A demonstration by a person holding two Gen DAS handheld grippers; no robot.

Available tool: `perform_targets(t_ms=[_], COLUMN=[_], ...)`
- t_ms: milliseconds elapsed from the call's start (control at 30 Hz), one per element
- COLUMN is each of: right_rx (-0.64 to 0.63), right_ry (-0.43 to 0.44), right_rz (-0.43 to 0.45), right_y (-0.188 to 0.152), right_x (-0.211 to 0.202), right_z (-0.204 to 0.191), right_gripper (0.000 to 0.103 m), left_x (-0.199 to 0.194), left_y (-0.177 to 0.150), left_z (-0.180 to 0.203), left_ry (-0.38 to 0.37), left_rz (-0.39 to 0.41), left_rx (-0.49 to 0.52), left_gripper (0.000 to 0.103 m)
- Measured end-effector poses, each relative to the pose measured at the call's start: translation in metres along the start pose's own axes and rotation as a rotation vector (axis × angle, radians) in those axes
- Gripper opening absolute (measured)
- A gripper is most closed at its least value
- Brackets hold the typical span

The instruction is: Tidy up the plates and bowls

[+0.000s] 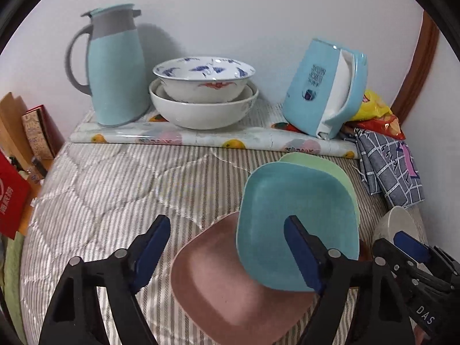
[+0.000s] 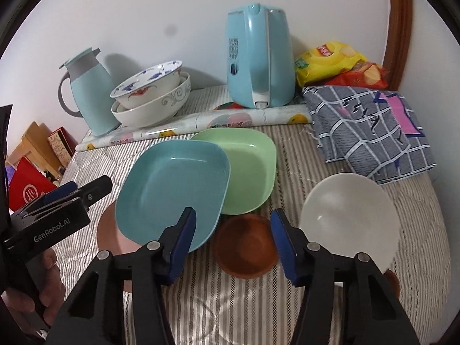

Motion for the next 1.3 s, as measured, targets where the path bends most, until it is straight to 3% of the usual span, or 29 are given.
perform_targets(t_ms=[167, 800, 933, 1067, 1300], right_rx=[0.016, -0.004, -0.002, -0.014, -0.043], right_ry=[-0.006, -0.013, -0.001, 0.015, -0.006], right_rz=[-0.028, -0.086, -0.115, -0.104, -0.093], right_y=[0.0, 0.013, 0.011, 0.012, 0.017], right_x=[0.017, 0.059, 0.069, 0.072, 0.071], right_z=[0.003, -0.006, -0.007, -0.01, -0.013], right_gripper=[0.046, 0.038, 0.02, 0.01, 0.008], left_x=[0.021, 0.071, 0.073, 0.069, 0.059], left_y=[0.003, 0.015, 0.014, 0.012, 0.006], left_z=[0.004, 0.013, 0.013, 0.017, 0.014], left_ry=[-0.01, -0.061, -0.085, -0.12, -0.114], left_rz=[-0.027, -0.102, -0.111, -0.116, -0.113], left_rx=[0.012, 0.015, 0.01, 0.022, 0.003], left_gripper=[0.066, 0.041, 0.029, 0.011, 0.009])
Point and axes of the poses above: each gripper's, at about its wrist camera, not at the fingertips, and x roughly the way its jaws point, z to its right, y to its top, the point moved 6 cm from there along x, roughly the way its jaws point, and after that the axes turned 1 degree about -x, right-handed, at the moved point
